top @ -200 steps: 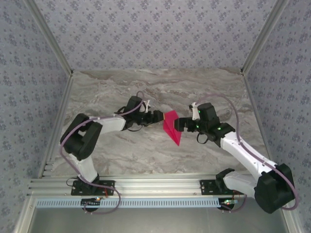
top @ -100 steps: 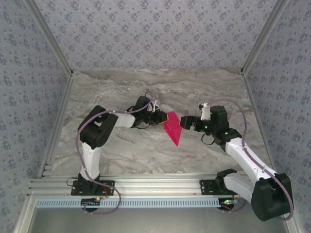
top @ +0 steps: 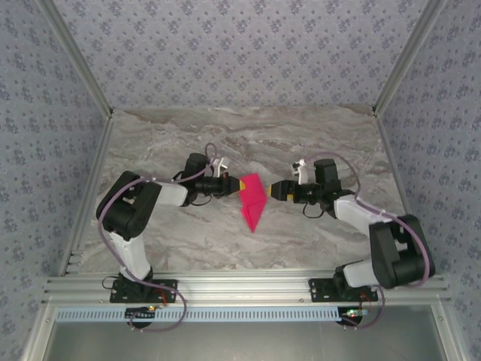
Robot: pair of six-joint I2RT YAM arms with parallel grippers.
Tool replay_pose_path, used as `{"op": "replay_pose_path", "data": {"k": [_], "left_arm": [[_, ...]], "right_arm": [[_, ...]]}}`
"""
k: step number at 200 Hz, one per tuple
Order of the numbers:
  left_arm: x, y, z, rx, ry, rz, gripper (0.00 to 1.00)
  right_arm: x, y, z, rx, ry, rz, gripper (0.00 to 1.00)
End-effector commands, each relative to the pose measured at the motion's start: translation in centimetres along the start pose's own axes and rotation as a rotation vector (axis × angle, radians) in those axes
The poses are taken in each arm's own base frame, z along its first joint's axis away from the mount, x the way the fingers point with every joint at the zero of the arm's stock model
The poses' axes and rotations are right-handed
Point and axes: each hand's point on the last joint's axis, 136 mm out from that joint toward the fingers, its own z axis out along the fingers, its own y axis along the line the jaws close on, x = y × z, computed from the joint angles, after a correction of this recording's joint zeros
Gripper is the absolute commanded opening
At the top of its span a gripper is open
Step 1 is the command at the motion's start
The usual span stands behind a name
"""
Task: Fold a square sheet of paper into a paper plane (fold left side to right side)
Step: Fold the wing for the fifth time at the center of the table.
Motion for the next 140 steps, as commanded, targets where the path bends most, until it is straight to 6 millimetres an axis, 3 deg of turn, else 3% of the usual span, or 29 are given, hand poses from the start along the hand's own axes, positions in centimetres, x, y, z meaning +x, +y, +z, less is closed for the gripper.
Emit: {"op": "replay_pose_path", "data": {"k": [1,62,140], "left_arm": [[0.8,-3.3,-1.2,0.139,0.027,0.142,0.00],[2.2,-4.5,-2.3,0.159,0.060,0.206,0.00],[2.3,-3.9,-2.0,0.151,0.070,0.194,0.00]], "right_arm": [[-2.0,2.3,0.7,-0.156,-0.005,-0.110,0.79],[-2.4,0.8,3.5,-0.223,0.048,-0.099,0.73],[-0.9,1.3,5.6,-0.283,0.117,-0.079,0.58]]}}
